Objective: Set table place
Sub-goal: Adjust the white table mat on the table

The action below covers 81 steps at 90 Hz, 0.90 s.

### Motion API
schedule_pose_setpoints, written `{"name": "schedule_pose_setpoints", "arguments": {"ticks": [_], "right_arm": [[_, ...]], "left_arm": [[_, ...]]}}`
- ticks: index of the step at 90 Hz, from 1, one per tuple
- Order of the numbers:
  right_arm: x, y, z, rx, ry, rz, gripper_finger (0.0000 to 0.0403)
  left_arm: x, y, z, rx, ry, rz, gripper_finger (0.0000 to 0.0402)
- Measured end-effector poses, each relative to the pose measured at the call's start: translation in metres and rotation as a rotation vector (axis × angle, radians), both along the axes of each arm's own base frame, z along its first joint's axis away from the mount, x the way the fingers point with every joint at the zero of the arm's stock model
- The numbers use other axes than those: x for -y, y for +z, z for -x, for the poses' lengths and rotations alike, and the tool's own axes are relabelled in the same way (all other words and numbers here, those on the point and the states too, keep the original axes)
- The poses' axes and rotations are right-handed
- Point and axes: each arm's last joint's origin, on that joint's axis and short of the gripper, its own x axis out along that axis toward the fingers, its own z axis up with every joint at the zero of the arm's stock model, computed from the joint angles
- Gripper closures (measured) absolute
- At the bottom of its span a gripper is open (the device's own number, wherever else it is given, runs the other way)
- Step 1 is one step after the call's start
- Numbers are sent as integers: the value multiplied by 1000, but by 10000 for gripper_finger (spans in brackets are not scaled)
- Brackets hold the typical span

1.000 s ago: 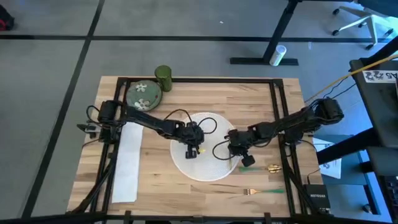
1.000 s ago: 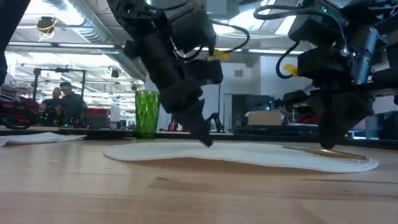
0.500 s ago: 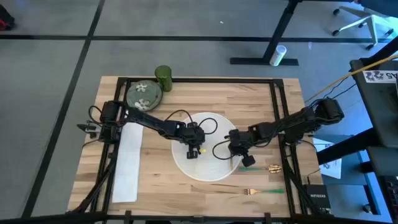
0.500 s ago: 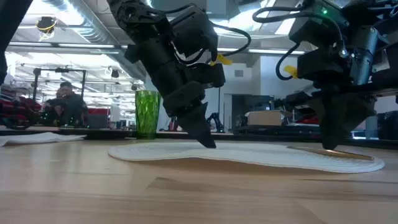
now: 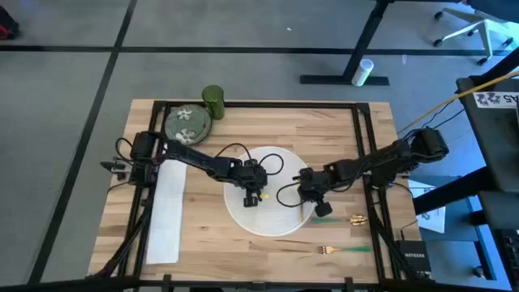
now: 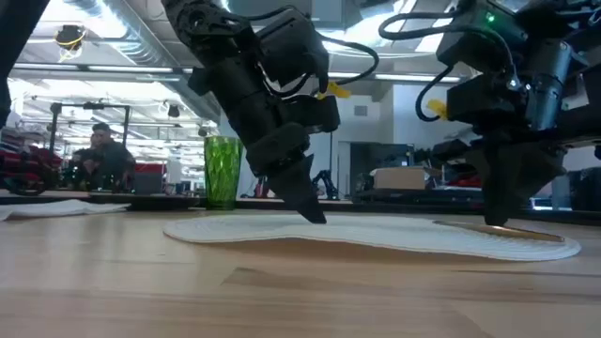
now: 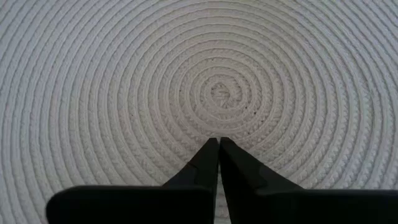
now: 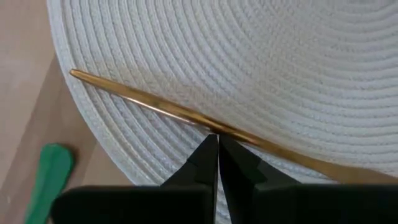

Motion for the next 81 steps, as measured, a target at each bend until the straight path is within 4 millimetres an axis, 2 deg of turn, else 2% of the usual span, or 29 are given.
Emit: {"name": "schedule_pose_setpoints", "arguments": {"ticks": [50, 81], "right_arm": [[0, 2, -5, 65, 7, 19, 403], [3, -2, 3, -35, -34, 59, 403]], "left_arm": [[-2, 0, 0, 0, 3, -1, 402], [-2, -1, 0, -1, 2, -2, 402]]}}
